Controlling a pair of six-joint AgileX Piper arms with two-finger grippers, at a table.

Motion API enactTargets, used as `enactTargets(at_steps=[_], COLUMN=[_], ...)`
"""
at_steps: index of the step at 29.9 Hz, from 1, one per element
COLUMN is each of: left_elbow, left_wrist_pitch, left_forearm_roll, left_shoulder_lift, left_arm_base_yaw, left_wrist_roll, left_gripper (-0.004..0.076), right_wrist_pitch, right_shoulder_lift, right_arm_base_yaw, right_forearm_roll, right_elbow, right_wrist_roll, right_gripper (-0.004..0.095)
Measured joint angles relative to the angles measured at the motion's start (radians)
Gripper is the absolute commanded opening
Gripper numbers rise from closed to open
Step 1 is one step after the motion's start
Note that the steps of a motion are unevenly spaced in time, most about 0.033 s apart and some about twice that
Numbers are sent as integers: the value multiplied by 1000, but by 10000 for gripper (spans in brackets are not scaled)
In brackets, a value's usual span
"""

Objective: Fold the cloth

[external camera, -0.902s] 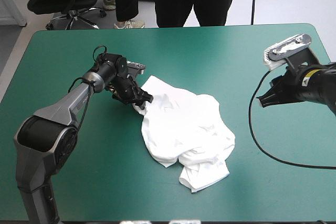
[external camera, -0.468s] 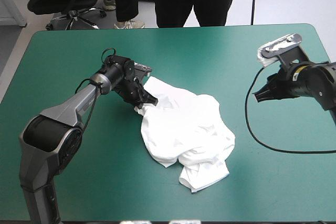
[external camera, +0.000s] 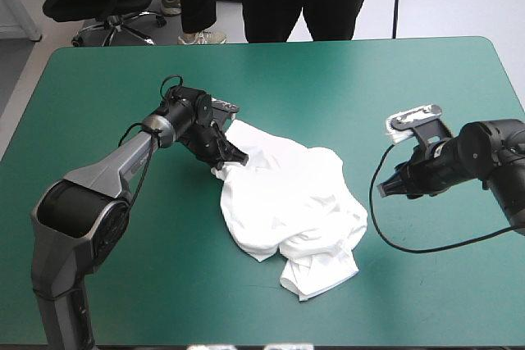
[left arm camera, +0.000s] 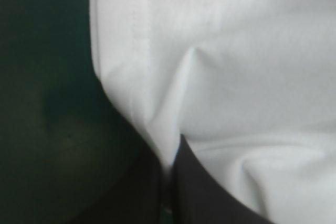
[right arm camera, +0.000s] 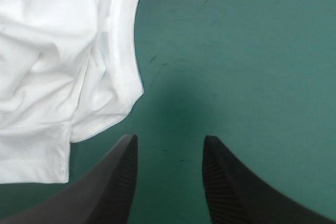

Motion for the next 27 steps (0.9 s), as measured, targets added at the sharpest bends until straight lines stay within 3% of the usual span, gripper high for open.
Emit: enactTargets(at_steps=[9, 18, 27], left_elbow=[-4, -36, -57], left_wrist_pitch=[3, 41, 60], left_forearm_roll=[0, 6, 10], left_shoulder_lift=[2, 16, 20], left_arm_base_yaw=[0, -5, -6], left_wrist_roll=[0, 0, 0], left_gripper=[-17, -17, -17], right_wrist_pitch=[-39, -155, -233], right_shoulder_lift=[54, 216, 326], right_arm_base_yaw=[0, 111, 123], right_forearm_roll=[141, 76, 39], right_elbow=[128, 131, 131], right_wrist_roll=[-104, -111, -111], right_gripper=[546, 546, 546])
